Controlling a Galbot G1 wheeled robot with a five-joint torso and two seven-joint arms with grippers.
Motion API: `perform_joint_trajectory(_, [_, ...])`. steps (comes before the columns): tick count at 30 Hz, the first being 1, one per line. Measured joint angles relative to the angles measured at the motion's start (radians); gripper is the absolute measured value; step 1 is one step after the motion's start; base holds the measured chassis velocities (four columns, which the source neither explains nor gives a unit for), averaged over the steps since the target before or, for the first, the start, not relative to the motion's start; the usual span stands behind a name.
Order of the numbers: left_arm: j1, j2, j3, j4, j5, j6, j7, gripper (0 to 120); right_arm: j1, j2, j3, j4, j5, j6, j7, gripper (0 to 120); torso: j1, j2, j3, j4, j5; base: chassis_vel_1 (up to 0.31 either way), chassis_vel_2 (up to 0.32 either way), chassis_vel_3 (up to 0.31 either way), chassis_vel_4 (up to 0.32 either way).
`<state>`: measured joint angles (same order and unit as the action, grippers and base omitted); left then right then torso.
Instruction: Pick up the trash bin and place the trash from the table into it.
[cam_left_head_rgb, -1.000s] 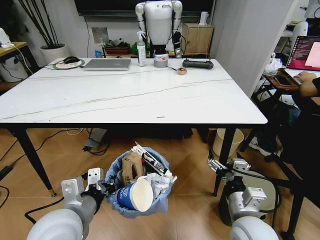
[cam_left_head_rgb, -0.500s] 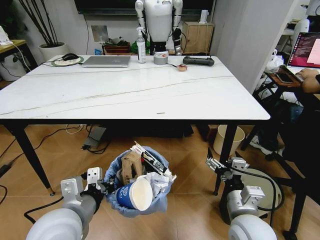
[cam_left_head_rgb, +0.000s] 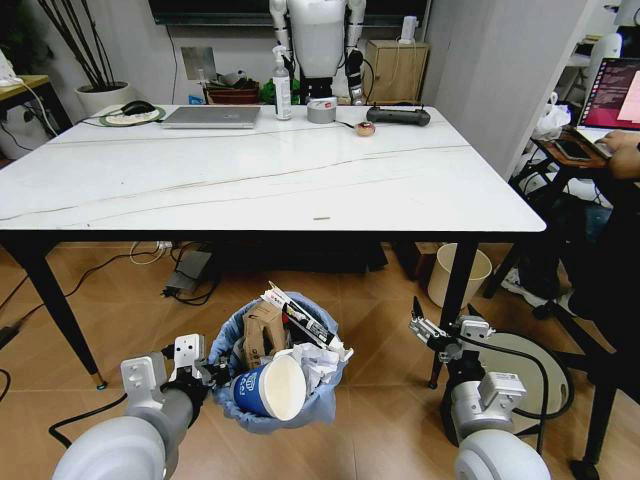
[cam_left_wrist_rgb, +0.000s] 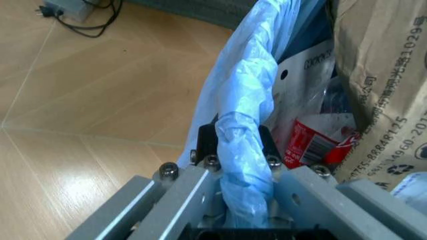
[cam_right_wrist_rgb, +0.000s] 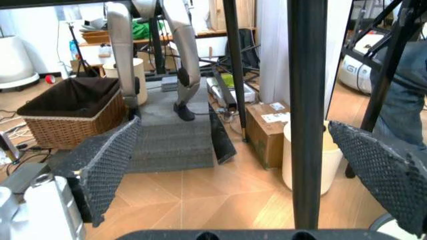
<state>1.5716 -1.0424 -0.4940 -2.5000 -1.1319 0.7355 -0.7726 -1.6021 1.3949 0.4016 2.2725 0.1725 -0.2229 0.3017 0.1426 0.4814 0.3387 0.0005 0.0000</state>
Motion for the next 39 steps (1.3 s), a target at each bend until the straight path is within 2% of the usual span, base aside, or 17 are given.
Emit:
perform_joint_trajectory(15, [0.0,-0.004,-0.001,0.0,0.007,0.0,0.011,0,0.017,0.006,-0.01,-0.018,0.004,-0.003,0.009,100,-0.02,-0.058,-0.038,0.0,0.0,0.0,0.0,0.0,0.0])
perform_joint_trajectory(39, [0.003,-0.017,-0.019,0.045,0.018,0.0,0.012,0,0.042,0.003,-0.011,-0.034,0.028,-0.013,0.018,100,-0.053,-0.158,-0.105,0.0,0.0,0.0,0.0,0.0,0.0])
